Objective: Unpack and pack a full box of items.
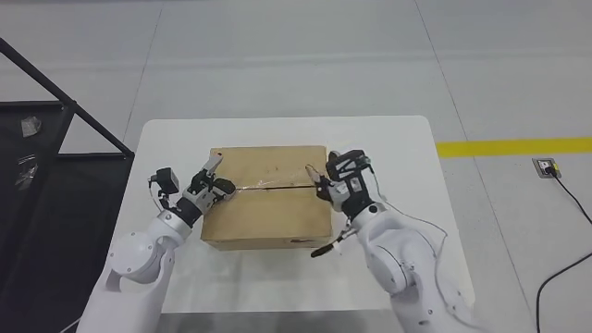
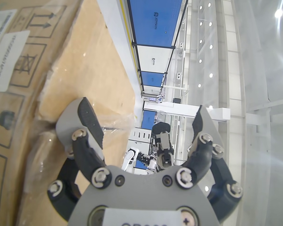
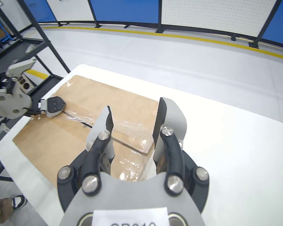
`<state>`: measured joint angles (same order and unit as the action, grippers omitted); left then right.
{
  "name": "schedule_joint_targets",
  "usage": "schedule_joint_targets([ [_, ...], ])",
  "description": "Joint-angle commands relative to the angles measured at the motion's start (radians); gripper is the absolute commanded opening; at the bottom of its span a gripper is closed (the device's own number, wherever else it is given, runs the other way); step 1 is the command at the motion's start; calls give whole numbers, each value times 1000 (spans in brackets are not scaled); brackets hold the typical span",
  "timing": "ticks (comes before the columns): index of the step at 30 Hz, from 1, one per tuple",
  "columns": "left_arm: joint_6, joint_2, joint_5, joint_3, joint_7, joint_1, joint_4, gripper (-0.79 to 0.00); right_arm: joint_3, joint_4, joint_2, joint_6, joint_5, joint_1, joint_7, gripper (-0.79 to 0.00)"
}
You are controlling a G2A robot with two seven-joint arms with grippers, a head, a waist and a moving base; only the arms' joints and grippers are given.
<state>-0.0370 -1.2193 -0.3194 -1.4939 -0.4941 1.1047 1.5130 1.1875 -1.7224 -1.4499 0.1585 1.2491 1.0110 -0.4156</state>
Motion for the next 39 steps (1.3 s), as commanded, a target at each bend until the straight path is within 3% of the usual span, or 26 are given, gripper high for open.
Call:
schedule_joint_targets([
  [1,3,1,-3,-3,-1,6,5,0,14,29,2,91,-93,-43,-68,-286],
  [3,10,2,-8,-6,-4,15,14,0,28,95,2,171,-224,-115,-172,-446],
  [6,20,4,-17,-18,-6,34,34,0,41,249,0,302,-482,-243,-342,-785],
  [10,41,8,-48,-53,-17,71,72,0,45,485,0,347,-760,-418,-596,-785],
  [18,97,22,-141,-189,-50,201,156,0,44,499,0,340,-764,-431,-610,-785],
  [23,139,25,-116,-239,1,258,130,0,14,570,-7,212,-845,-457,-621,-785],
  [31,143,27,-63,-208,6,246,49,0,-29,741,-21,89,-922,-561,-636,-785],
  [39,149,21,-25,-136,30,226,44,0,-107,854,-39,15,-926,-626,-678,-785],
])
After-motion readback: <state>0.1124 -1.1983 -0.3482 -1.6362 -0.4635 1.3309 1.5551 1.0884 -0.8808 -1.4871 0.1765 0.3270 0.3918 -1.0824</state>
